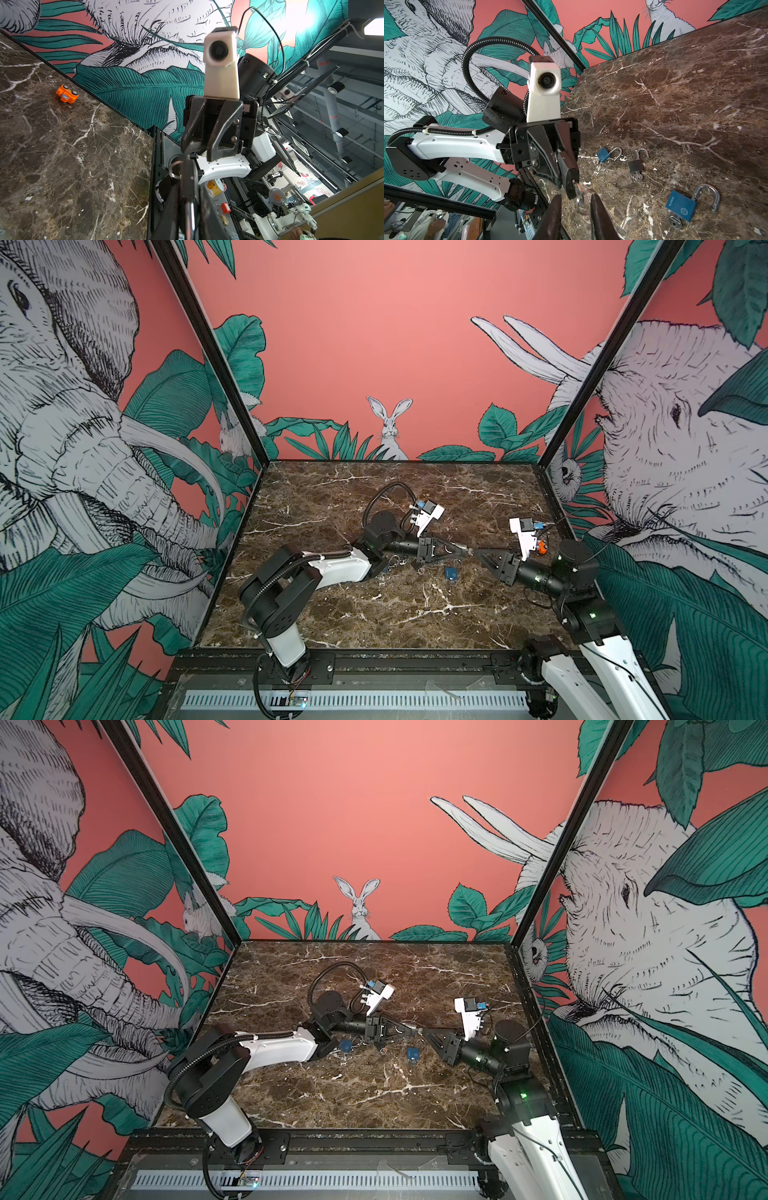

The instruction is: Lock with the key

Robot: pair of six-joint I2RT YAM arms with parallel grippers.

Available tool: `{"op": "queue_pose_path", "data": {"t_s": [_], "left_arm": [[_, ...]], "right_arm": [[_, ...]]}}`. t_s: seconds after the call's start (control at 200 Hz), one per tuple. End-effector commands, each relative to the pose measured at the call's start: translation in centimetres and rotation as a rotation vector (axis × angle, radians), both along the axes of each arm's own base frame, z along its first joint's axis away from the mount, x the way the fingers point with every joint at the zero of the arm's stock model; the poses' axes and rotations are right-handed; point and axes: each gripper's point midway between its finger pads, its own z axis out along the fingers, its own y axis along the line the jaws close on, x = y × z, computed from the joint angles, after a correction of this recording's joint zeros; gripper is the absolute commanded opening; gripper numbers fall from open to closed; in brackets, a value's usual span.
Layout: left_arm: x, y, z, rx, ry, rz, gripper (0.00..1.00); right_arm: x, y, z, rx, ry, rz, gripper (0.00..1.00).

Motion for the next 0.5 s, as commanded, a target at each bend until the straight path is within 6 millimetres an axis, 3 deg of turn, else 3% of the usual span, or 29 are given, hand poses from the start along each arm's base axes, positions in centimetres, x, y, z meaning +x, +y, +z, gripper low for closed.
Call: {"op": "queue_pose_path", "data": {"t_s": [0.0, 0.495], "left_arm": [[-0.22, 0.21, 2.77, -0.083, -0.056, -0.016, 0.00], [-0.31, 0.29, 2.88, -0.087, -0.049, -0.019, 0.00]], "right_arm": [[0.08, 0.17, 0.49, 0.013, -0.035, 0.012, 0.24], [0.76, 1.01, 1.37, 0.083, -0.050, 0.054, 0.23]]}}
